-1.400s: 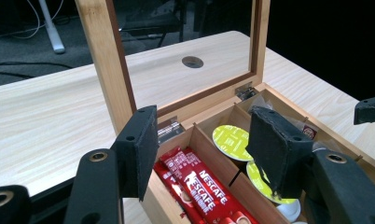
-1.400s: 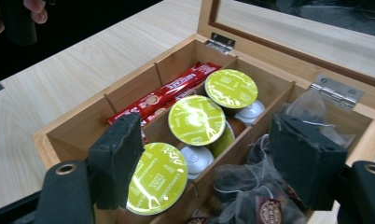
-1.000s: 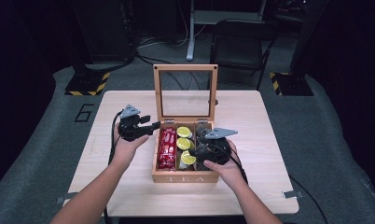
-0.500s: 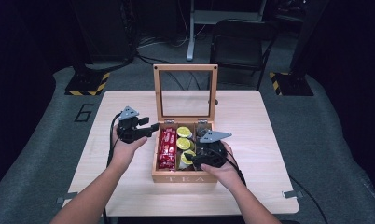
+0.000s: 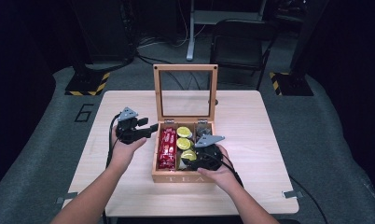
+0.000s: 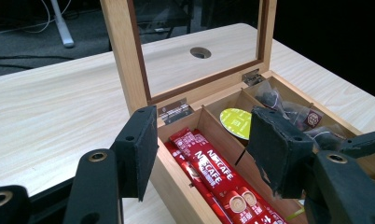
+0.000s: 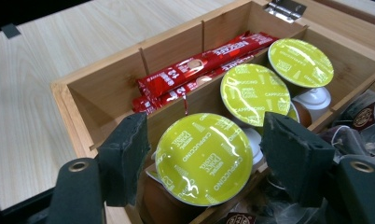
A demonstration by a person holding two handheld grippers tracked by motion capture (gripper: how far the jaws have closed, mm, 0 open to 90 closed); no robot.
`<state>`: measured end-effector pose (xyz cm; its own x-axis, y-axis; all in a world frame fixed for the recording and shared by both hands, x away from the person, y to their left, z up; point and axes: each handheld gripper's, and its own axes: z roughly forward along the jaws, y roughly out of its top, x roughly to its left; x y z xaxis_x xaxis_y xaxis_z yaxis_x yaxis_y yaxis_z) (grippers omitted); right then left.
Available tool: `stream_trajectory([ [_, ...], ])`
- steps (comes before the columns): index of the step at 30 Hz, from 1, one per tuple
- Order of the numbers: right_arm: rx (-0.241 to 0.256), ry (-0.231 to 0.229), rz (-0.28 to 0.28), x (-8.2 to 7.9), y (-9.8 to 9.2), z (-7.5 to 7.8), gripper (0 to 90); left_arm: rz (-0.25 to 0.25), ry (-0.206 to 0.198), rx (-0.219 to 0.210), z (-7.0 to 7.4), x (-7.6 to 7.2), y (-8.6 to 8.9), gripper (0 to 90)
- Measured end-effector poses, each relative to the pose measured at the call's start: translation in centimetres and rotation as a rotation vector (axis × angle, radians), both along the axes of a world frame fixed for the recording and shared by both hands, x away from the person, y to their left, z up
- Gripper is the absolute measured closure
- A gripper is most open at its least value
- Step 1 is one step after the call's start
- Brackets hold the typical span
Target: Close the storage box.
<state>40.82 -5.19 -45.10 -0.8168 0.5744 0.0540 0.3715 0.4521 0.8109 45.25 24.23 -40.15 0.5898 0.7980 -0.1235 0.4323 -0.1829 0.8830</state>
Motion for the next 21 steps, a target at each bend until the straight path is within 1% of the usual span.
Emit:
stream_trajectory([
  [1, -0.008, 0.002, 0.0, -0.06, 0.09, -0.06, 31.5, 0.0, 0.0, 0.003, -0.01, -0.01, 0.05, 42.4],
  [3, -0.024, -0.006, 0.008, -0.14, 0.27, -0.16, 31.5, 0.001, 0.001, 0.004, -0.08, -0.02, 0.12, 42.5],
  [5, -0.036, -0.011, 0.01, -0.22, 0.41, -0.21, 31.5, 0.0, 0.01, 0.005, -0.1, -0.07, 0.18, 42.4],
  [7, -0.039, -0.012, 0.01, -0.25, 0.48, -0.24, 31.4, 0.001, 0.005, 0.007, -0.13, -0.04, 0.22, 42.4],
  [8, -0.052, -0.015, 0.013, -0.29, 0.55, -0.3, 31.4, 0.001, 0.006, 0.007, -0.15, -0.04, 0.22, 42.4],
  [17, -0.07, -0.017, 0.007, -0.29, 0.71, -0.57, 30.5, 0.0, 0.006, 0.005, -0.27, -0.03, 0.05, 42.5],
  [20, -0.076, -0.015, 0.004, -0.26, 0.72, -0.65, 31.6, 0.0, 0.005, 0.004, -0.27, -0.04, 0.04, 42.4],
  [21, -0.084, -0.011, 0.009, -0.25, 0.73, -0.7, 33.4, 0.001, 0.004, 0.005, -0.28, -0.05, 0.02, 42.4],
])
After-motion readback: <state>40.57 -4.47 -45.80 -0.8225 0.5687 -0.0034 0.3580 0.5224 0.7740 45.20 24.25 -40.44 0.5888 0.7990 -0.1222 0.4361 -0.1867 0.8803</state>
